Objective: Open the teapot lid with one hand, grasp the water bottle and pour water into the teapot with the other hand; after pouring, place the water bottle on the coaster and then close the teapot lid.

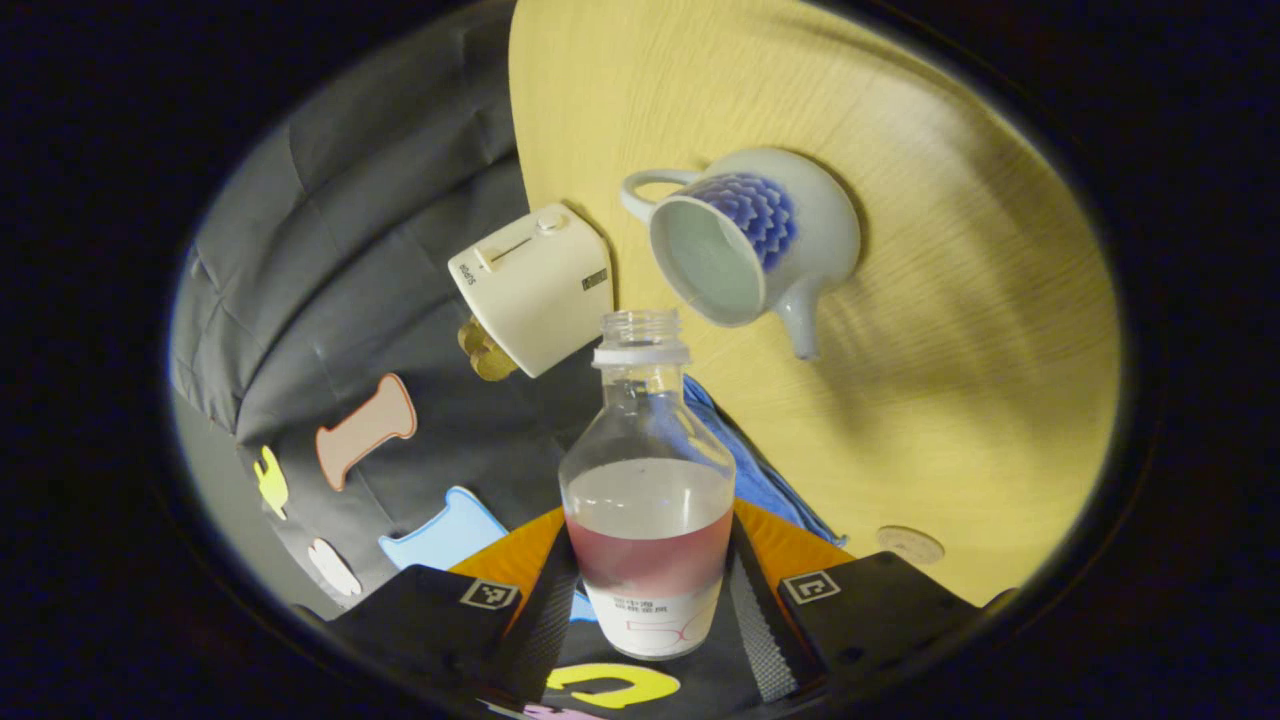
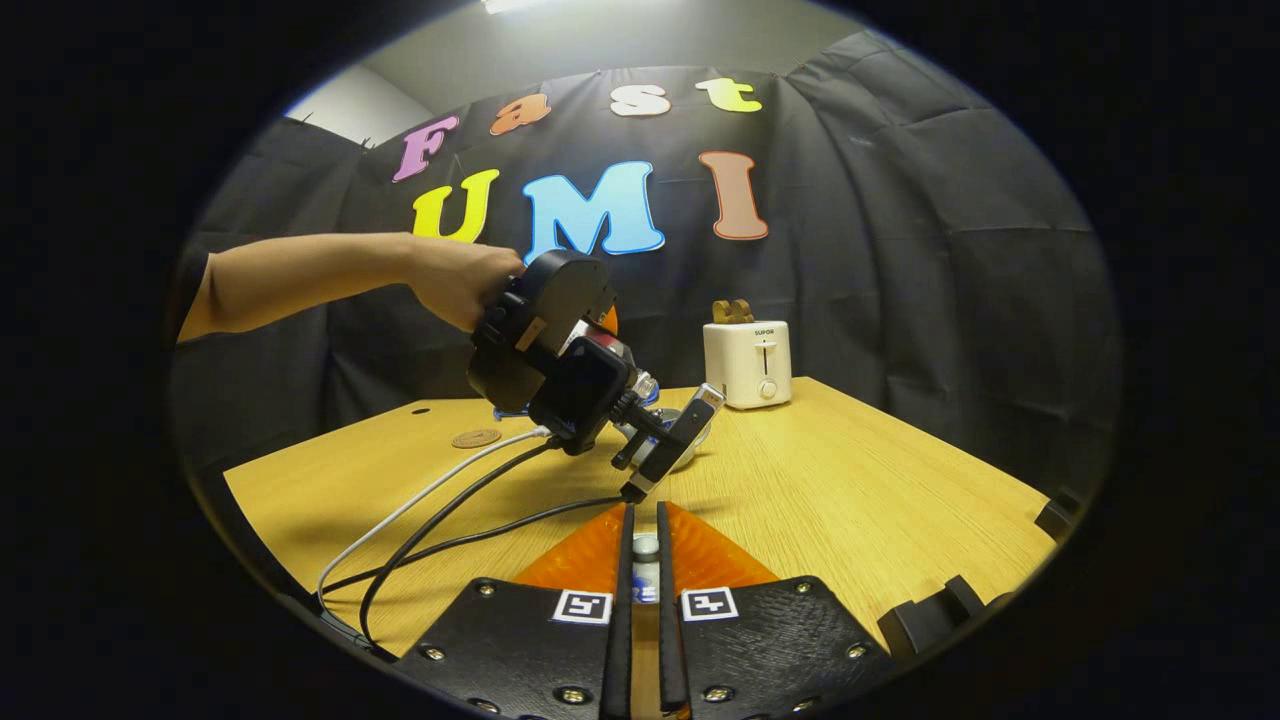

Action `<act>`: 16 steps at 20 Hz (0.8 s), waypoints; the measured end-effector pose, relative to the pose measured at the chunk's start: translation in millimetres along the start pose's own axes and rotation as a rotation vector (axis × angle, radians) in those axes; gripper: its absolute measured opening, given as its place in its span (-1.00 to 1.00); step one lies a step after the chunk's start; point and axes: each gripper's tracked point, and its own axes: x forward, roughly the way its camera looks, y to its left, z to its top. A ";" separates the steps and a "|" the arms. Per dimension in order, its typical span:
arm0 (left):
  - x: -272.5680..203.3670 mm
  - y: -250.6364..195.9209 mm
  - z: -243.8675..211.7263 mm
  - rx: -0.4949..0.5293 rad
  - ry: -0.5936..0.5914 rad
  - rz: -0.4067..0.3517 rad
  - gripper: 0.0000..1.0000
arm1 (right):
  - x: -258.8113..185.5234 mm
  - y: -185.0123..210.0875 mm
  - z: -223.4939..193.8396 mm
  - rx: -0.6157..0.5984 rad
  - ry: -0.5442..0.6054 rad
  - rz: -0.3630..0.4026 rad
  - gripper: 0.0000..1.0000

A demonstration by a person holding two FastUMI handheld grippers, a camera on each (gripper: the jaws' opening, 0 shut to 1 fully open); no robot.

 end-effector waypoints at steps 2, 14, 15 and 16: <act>2.6 -12.0 3.0 -0.091 -0.029 -0.008 0.76 | 0.9 1.8 0.3 0.003 0.003 0.003 -0.78; -37.8 -55.8 -38.2 -0.956 -0.143 0.122 0.76 | 1.3 19.6 38.6 -0.033 -0.105 0.032 -0.78; -38.8 -59.8 -49.7 -1.048 -0.138 0.142 0.76 | 4.3 23.7 38.3 -0.034 -0.102 0.043 -0.78; -41.8 -63.3 -61.9 -1.134 -0.133 0.169 0.76 | 6.9 27.9 38.8 -0.037 -0.098 0.054 -0.78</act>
